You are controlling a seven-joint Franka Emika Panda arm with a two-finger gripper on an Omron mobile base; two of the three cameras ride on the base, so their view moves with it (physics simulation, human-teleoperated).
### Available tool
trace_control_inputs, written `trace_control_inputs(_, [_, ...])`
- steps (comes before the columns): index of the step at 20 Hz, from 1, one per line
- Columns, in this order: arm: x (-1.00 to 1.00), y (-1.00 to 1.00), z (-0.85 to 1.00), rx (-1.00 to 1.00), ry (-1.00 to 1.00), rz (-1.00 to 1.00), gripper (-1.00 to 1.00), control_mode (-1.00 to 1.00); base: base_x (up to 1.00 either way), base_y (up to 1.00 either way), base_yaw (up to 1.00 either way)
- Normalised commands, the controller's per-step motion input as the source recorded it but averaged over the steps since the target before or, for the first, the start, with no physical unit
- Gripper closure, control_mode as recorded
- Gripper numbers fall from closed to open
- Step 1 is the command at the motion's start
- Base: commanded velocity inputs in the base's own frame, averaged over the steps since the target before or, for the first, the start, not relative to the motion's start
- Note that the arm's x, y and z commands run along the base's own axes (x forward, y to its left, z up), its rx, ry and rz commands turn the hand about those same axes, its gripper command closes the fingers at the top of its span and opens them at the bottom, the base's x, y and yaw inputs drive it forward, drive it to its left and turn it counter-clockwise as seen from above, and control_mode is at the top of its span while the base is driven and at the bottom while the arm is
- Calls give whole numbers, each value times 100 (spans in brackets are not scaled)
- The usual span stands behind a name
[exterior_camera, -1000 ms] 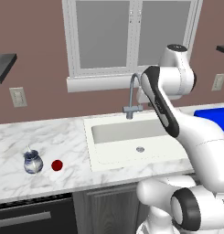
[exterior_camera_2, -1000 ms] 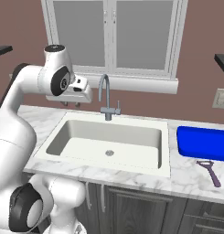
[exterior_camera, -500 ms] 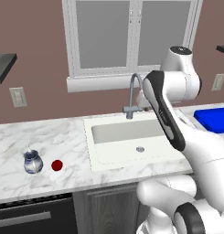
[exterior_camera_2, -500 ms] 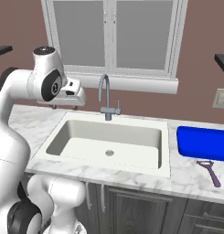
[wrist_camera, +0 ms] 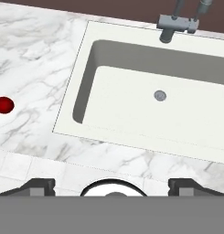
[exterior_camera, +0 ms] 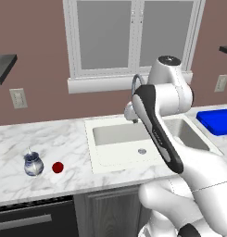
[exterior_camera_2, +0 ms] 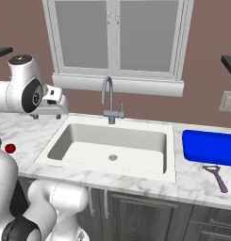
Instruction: Pick up all produce items and place them in the sink. Turn on the sink faucet to wash them. Then turn the sink off and put them in the tray.
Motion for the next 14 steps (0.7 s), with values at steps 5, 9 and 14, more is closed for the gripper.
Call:
trace_control_inputs(5, [0, 57, -17, -4, 4, 5, -100, -100, 0, 0, 0])
trace_control_inputs(9, [-7, 34, -36, -7, 9, 2, -100, -100, 0, 0, 0])
trace_control_inputs(14, [-4, 19, -36, -1, 1, 3, -100, -100, 0, 0, 0])
